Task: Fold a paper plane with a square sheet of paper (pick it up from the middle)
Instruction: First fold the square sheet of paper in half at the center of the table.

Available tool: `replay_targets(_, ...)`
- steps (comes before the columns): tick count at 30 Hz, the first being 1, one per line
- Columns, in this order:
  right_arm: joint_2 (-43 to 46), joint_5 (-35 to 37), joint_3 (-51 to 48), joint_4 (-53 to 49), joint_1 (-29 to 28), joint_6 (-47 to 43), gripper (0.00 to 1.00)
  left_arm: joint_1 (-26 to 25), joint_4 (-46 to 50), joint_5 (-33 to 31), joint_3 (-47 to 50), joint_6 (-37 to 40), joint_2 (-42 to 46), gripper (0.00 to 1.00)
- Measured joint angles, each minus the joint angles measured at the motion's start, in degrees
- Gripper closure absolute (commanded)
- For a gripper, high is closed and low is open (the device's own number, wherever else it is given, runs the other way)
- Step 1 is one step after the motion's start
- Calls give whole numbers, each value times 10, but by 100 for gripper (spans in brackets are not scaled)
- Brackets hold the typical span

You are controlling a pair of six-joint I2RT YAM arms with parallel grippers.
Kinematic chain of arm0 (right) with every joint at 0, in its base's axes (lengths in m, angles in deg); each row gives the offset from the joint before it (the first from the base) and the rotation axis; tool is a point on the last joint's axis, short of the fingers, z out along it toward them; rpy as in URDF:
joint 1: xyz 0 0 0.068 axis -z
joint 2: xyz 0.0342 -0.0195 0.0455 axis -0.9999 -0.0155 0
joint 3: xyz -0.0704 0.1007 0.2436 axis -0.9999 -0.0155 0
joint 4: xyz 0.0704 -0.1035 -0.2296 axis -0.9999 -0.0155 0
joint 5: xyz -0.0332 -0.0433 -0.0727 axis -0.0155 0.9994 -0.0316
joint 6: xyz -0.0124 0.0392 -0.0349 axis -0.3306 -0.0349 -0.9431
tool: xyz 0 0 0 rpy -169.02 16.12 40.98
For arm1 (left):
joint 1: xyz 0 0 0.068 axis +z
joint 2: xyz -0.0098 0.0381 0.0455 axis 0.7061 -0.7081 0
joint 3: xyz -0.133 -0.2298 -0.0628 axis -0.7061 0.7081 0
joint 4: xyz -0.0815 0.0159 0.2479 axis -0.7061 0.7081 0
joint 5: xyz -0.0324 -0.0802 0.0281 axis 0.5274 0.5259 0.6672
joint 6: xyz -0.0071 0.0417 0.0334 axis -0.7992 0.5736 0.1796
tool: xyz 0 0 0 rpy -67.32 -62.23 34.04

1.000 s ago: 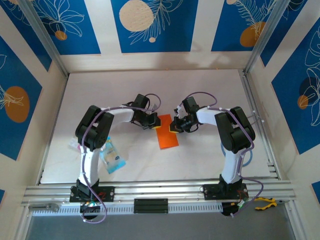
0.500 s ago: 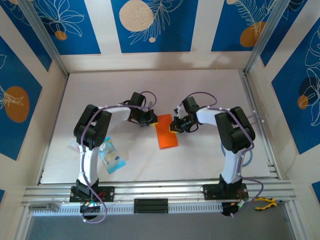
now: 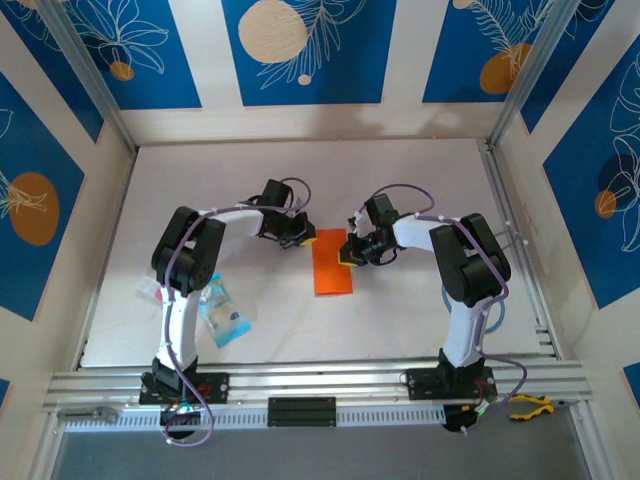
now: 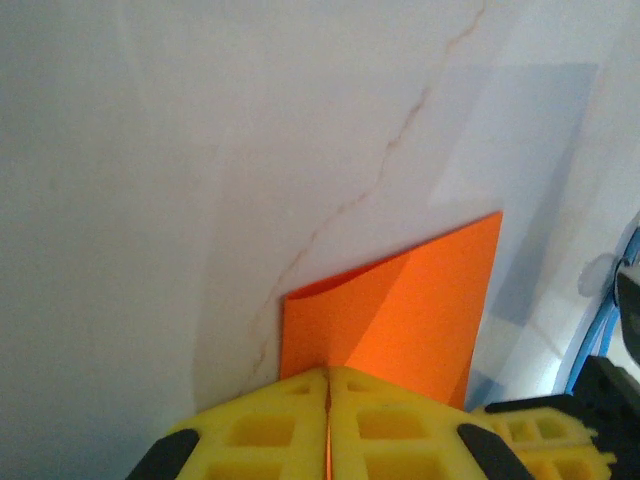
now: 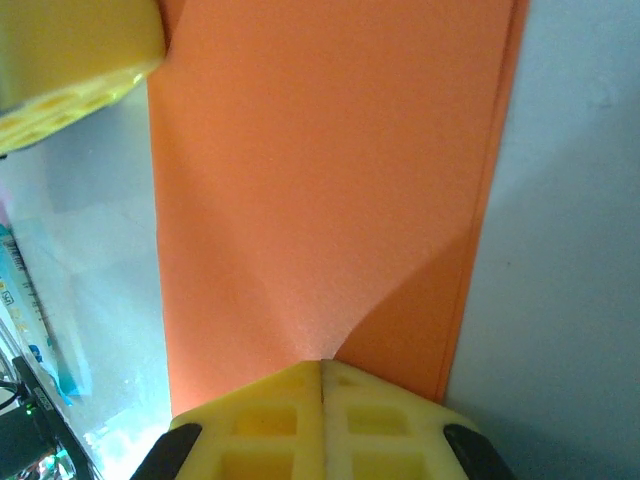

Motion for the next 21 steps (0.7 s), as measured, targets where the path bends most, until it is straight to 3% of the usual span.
replay_targets(21,2,-3,-6,9,0,-5,100,13,16,-46,-59,-26,-30,88)
